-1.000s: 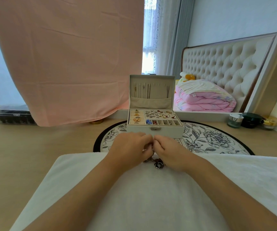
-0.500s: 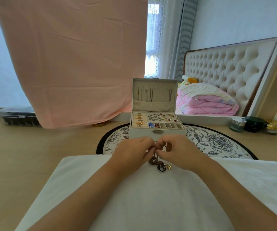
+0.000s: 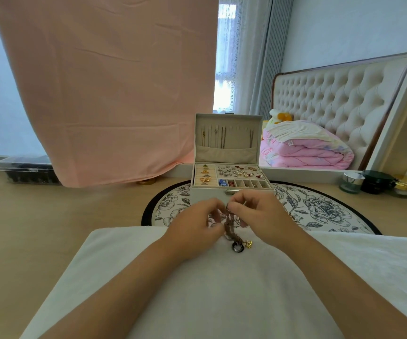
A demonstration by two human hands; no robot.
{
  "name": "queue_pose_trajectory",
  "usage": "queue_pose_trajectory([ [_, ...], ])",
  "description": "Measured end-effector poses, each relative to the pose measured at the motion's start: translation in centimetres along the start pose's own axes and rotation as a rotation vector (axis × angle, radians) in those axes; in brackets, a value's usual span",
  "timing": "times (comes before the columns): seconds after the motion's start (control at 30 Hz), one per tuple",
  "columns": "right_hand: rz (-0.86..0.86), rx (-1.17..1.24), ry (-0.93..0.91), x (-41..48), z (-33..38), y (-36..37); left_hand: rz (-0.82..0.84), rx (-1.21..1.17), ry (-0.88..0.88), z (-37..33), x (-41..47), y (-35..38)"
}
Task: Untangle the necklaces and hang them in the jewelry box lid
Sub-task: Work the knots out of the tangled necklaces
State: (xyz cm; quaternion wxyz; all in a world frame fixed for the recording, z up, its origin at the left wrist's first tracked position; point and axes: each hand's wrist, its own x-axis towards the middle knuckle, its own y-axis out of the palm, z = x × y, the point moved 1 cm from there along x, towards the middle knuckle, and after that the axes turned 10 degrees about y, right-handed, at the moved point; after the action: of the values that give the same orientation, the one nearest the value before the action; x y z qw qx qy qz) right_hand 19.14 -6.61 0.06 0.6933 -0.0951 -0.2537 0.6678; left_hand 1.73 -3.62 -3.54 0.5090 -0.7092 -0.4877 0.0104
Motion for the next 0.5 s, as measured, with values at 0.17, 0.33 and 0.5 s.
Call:
queue_pose_trajectory([
  [0.17,-0.002,0.109,0.125,0.1,-0.5,-0.3,-0.207,-0.338,0.001,-1.1,0.3,-0.7],
  [0.33,-0.021,0.005,0.138,0.1,-0.6,0.0,-0.159,-0.177,-0.091,-1.0,0.3,-1.2],
  [0.5,-0.019,-0.285,0.086,-0.2,-0.8,0.2,-0.062,0.379,0.098,-2.2,0.5,-2.3],
])
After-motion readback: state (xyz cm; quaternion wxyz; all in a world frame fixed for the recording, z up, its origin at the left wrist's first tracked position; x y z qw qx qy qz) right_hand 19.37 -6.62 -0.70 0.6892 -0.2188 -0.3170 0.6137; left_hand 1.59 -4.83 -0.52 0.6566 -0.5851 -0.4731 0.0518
